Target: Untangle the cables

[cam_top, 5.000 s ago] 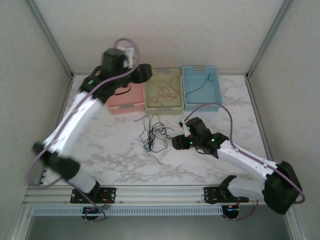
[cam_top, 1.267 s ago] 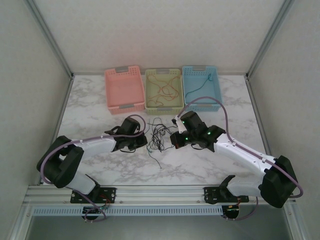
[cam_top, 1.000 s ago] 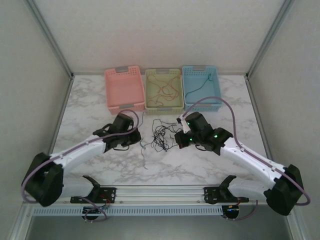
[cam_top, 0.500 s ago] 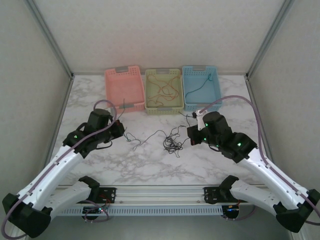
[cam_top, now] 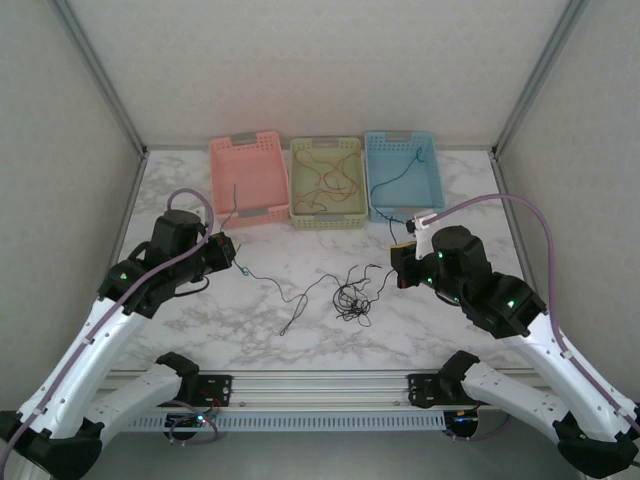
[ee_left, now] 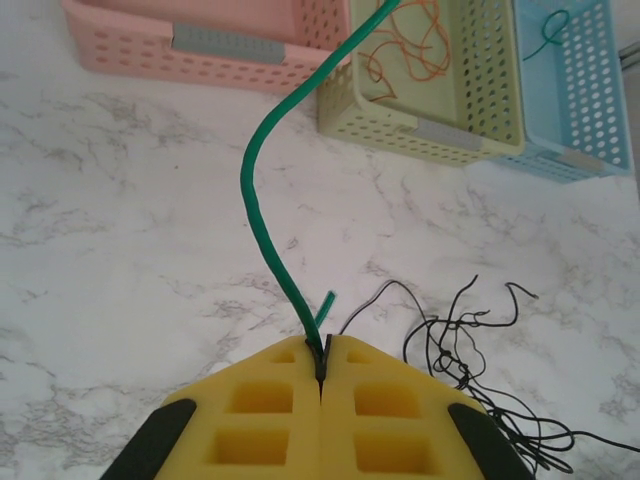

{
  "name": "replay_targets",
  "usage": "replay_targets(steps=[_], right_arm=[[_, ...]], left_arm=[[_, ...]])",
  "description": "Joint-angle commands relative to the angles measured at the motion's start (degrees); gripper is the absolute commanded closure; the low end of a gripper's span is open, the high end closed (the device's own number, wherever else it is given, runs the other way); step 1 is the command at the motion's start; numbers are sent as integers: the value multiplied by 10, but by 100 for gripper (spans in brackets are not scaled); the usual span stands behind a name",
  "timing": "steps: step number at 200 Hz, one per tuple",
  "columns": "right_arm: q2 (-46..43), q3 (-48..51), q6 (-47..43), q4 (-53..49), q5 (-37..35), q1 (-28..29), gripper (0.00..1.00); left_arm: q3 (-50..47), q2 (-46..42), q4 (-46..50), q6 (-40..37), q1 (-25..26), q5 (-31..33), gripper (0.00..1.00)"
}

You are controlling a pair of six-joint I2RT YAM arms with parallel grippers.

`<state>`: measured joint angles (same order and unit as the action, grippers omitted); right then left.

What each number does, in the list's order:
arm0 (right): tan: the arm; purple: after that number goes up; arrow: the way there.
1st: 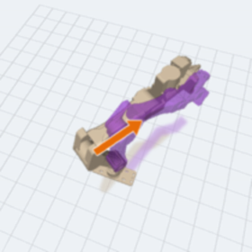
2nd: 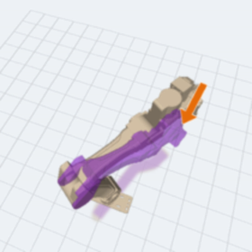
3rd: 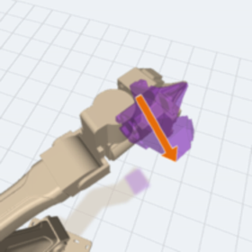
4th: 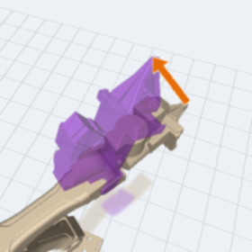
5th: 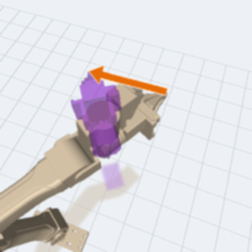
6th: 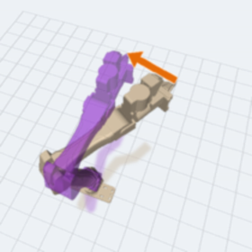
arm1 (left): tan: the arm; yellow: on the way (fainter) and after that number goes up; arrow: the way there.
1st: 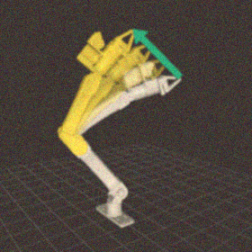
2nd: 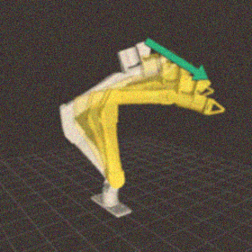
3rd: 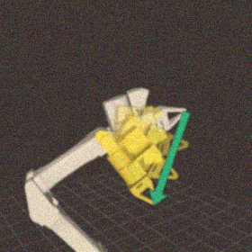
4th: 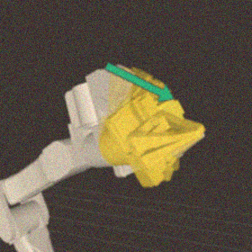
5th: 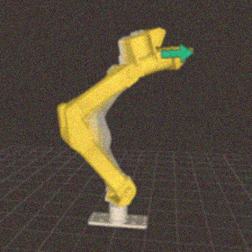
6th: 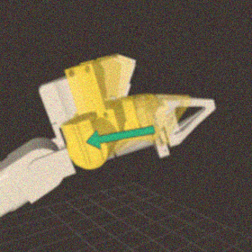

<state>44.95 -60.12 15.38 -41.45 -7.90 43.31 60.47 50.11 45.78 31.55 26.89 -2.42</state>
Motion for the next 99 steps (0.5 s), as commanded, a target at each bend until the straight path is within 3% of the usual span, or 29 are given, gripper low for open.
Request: replay_targets(steps=[1, 66, 99], right_arm=[[-9, -12, -15, -3, -17, -2, 100], [0, -28, -24, 10, -72, -2, 100], [13, -109, -52, 55, 11, -2, 100]], left_arm=[[41, -14, 34, -28, -4, 11, 100], [61, -10, 37, -47, -4, 12, 100], [4, -3, -6, -36, -4, -13, 100]])
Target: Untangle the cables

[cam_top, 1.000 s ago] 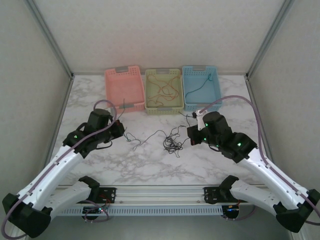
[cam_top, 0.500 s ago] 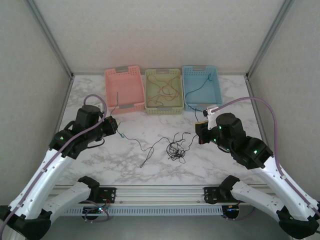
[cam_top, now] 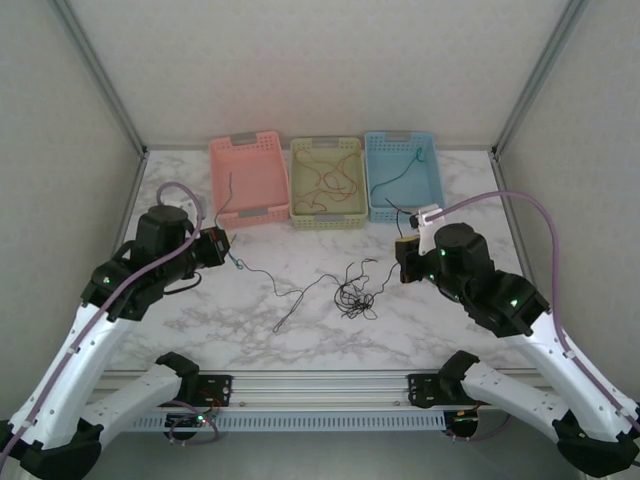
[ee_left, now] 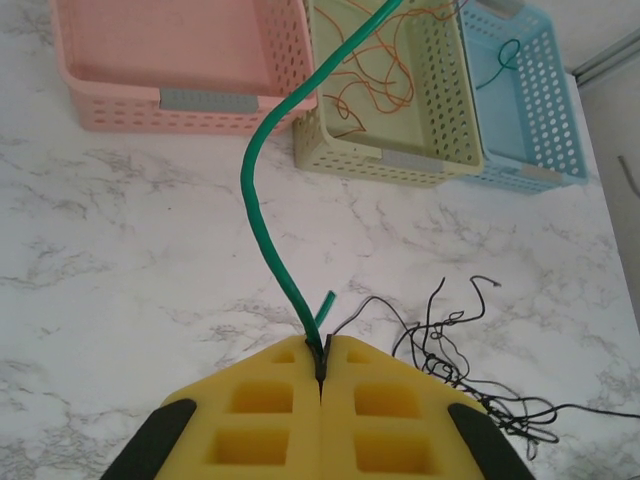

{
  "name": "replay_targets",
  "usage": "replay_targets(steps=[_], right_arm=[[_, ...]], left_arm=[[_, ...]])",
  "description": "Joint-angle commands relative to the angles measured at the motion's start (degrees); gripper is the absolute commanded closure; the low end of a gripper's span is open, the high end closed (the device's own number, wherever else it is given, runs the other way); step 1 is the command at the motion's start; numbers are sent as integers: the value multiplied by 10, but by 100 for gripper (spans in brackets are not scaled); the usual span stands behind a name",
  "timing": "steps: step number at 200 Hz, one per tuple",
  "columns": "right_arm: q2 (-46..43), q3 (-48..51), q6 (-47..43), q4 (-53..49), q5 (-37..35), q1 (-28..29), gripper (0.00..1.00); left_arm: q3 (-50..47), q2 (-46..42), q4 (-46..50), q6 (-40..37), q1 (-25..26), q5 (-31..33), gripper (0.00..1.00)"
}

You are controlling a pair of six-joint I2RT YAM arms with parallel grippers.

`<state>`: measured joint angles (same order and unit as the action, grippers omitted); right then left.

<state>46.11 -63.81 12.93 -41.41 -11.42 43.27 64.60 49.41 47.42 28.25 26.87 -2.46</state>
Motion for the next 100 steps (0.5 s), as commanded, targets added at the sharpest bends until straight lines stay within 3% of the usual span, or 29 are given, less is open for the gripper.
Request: replay_targets(steps=[1, 48, 100], right_arm=[[2, -75, -28, 56, 50, -2, 100], [50, -230, -44, 98, 168, -2, 100], [92, -253, -57, 90, 121, -3, 100]], left_arm=[[-39, 4, -23, -3, -4, -12, 100], [-92, 26, -73, 3, -4, -4, 100], [-100, 39, -78, -5, -4, 11, 100]])
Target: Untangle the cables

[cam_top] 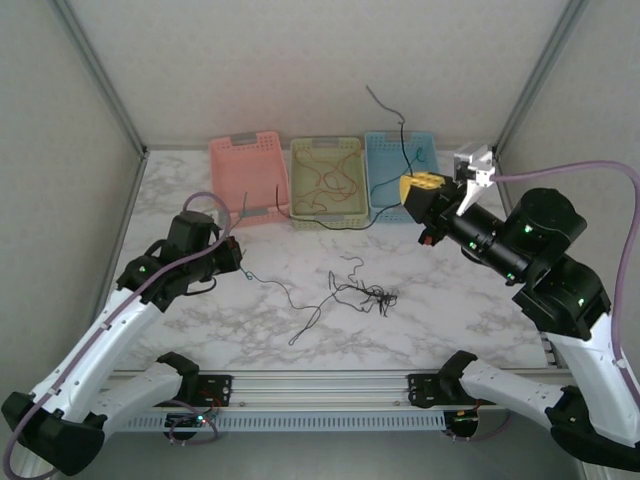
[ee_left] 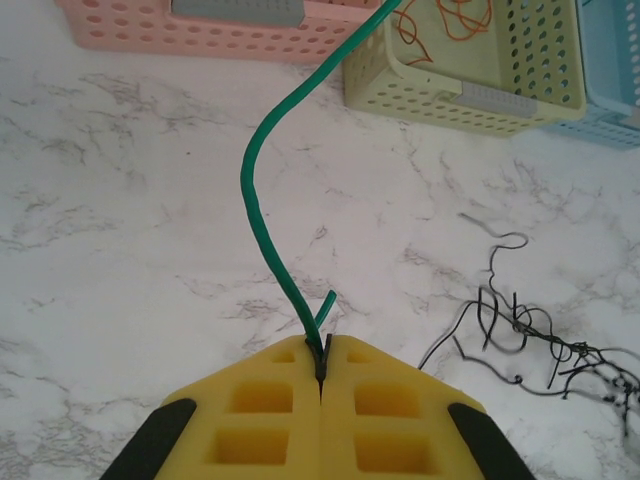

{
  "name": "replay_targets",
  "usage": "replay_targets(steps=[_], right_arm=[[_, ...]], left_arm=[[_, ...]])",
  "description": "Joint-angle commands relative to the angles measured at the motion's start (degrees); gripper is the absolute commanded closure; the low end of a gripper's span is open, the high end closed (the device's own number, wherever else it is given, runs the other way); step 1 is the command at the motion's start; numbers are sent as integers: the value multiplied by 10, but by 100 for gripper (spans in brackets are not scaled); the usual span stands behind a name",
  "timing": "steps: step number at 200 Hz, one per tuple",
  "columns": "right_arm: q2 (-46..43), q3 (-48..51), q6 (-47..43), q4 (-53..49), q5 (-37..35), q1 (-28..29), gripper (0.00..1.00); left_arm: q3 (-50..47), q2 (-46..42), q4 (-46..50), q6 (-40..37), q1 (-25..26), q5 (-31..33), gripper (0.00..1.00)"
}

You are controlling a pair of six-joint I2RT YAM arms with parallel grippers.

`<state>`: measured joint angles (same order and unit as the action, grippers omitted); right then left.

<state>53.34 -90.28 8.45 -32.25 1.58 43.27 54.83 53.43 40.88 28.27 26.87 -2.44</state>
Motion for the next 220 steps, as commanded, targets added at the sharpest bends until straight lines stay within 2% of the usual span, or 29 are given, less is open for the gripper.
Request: replay_targets(steps=[1, 44, 77, 145, 190, 220], right_arm=[[19, 14, -12, -2, -9, -2, 100], [-5, 160, 3, 27, -6, -2, 100], [5, 219, 27, 72, 3, -2, 100], [124, 164, -15, 161, 34, -2, 100], [274, 62, -35, 234, -1, -2, 100], [397, -38, -57, 255, -19, -2, 100]], left_arm=[[-2, -2, -12, -5, -4, 12, 100], [17, -22, -11, -18, -4, -16, 100], [21, -20, 14, -15, -4, 9, 100], [-47, -55, 19, 17, -5, 85, 100], [-64, -94, 25, 41, -6, 116, 100], [-61, -99, 34, 45, -6, 106, 100]])
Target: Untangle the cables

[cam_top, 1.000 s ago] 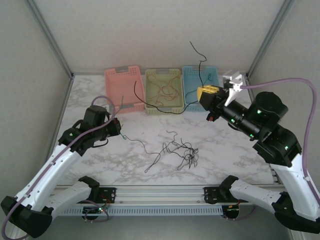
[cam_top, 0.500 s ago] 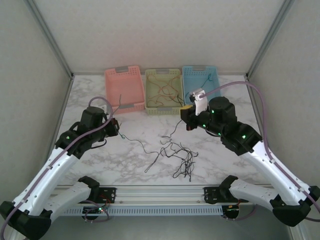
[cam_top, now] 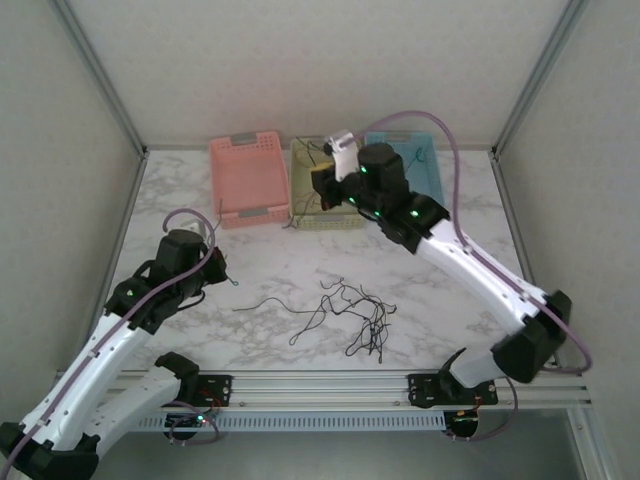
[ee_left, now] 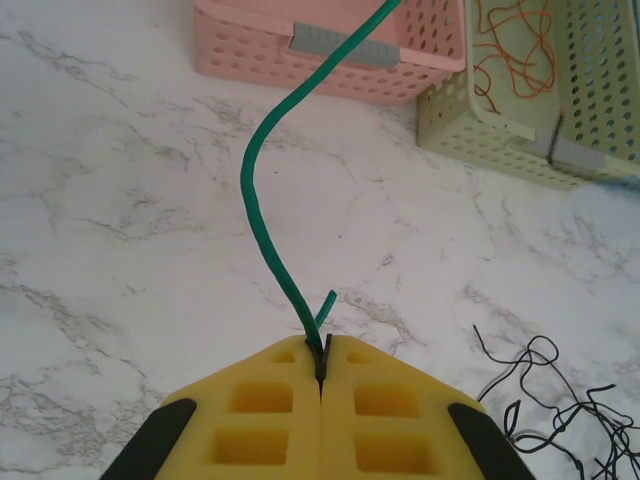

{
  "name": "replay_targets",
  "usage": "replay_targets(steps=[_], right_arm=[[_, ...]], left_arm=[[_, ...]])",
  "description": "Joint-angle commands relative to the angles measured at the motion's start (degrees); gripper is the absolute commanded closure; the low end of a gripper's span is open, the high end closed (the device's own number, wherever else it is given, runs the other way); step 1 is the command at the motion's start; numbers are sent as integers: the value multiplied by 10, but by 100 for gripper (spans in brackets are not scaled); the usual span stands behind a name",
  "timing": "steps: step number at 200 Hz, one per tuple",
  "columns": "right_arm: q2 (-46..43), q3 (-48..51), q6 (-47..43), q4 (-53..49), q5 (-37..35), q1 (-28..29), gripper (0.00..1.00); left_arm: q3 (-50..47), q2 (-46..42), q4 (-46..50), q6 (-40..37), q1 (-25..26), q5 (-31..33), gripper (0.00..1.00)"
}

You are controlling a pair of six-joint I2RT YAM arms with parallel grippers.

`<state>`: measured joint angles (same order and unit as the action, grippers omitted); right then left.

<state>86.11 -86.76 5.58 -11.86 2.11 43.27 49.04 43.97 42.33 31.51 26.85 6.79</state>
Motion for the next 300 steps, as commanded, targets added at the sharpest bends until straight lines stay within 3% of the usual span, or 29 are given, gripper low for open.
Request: replay_targets(steps=[1, 59, 124, 216, 242, 270, 300], right_arm=[[73, -78, -29, 51, -24, -2, 100], [325, -311, -53, 57, -58, -2, 100], [622, -694, -63, -88, -46, -2, 100], [657, -625, -34, -105, 108, -2, 100], [663, -612, -27, -109, 102, -2, 100], [681, -635, -30, -117, 84, -2, 63], [681, -674, -34, -155, 45, -2, 44]], left_arm=[[-3, -5, 20, 13, -6, 14, 100], [4, -14, 31, 11, -6, -3, 100], [8, -25, 42, 2, -5, -7, 100], [6, -30, 39, 0, -6, -14, 100], [5, -31, 39, -1, -6, -13, 100], [4, -30, 39, 0, -6, -14, 100], [5, -28, 37, 0, -5, -17, 100]])
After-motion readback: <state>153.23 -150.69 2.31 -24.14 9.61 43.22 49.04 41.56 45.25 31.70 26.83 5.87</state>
